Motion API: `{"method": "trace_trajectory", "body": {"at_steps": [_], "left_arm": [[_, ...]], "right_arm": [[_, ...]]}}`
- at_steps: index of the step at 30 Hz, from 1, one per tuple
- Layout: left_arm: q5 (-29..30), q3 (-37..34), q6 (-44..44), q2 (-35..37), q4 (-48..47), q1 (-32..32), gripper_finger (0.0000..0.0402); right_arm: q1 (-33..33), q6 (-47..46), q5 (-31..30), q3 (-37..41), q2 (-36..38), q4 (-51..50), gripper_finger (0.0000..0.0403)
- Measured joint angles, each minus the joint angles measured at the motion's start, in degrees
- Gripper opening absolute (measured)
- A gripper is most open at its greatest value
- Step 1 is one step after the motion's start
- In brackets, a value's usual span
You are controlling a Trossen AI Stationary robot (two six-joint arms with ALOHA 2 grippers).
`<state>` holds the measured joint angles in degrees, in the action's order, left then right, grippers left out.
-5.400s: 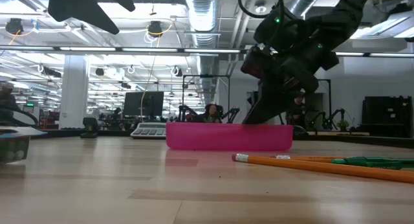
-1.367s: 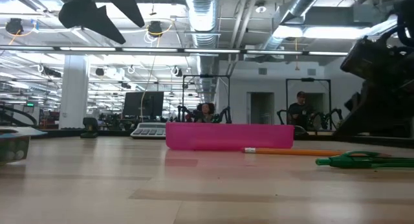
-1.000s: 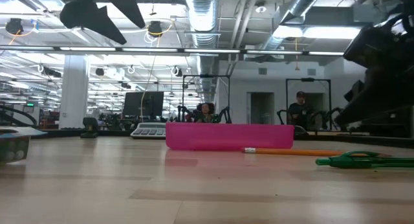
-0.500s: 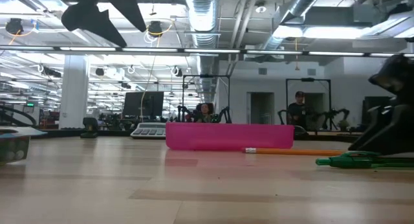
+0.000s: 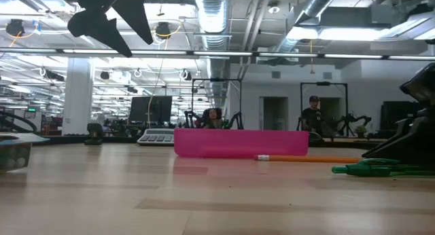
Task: Pack school essentials
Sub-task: Put the right orange pencil into the red supply box
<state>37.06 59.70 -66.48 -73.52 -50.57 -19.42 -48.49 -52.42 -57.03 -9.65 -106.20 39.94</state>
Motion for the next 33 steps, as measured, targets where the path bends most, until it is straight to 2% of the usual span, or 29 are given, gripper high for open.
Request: {"method": "trace_trajectory", "body": {"at_steps": [3, 5, 10, 16, 19, 23, 28, 33], "left_arm": [[-0.5, 0.0, 0.0, 0.0, -0.3, 0.0, 0.0297], [-0.5, 0.0, 0.0, 0.0, -0.4, 0.0, 0.0297], [-0.6, 0.0, -0.7, 0.0, -1.0, 0.0, 0.0297], [-0.5, 0.0, -0.6, 0.0, -1.0, 0.0, 0.0297], [-0.2, 0.0, 0.1, 0.0, -1.0, 0.0, 0.0297], [0.8, 0.0, 0.0, 0.0, -1.0, 0.0, 0.0297], [1.3, 0.0, 0.0, 0.0, -1.0, 0.0, 0.0297], [2.5, 0.0, 0.0, 0.0, -1.0, 0.0, 0.0297]], "right_arm": [[-0.4, 0.3, -0.8, 0.0, -0.3, 0.3, 0.0032], [-0.4, 1.0, -1.1, 0.1, -0.3, 1.1, 0.0014], [-0.2, 1.9, 1.1, 0.3, 2.1, 0.1, 0.0018], [0.1, 3.3, 6.2, 0.4, 9.0, -1.4, 0.0012], [1.1, 6.1, 11.3, 0.4, 13.3, -1.4, 0.0011], [3.5, 12.1, 17.1, -0.1, 19.6, -1.6, 0.0011], [7.3, 20.8, 18.7, -2.1, 25.9, -2.7, 0.0011], [14.6, 30.2, 22.0, -3.6, 31.6, -5.3, 0.0011]]}}
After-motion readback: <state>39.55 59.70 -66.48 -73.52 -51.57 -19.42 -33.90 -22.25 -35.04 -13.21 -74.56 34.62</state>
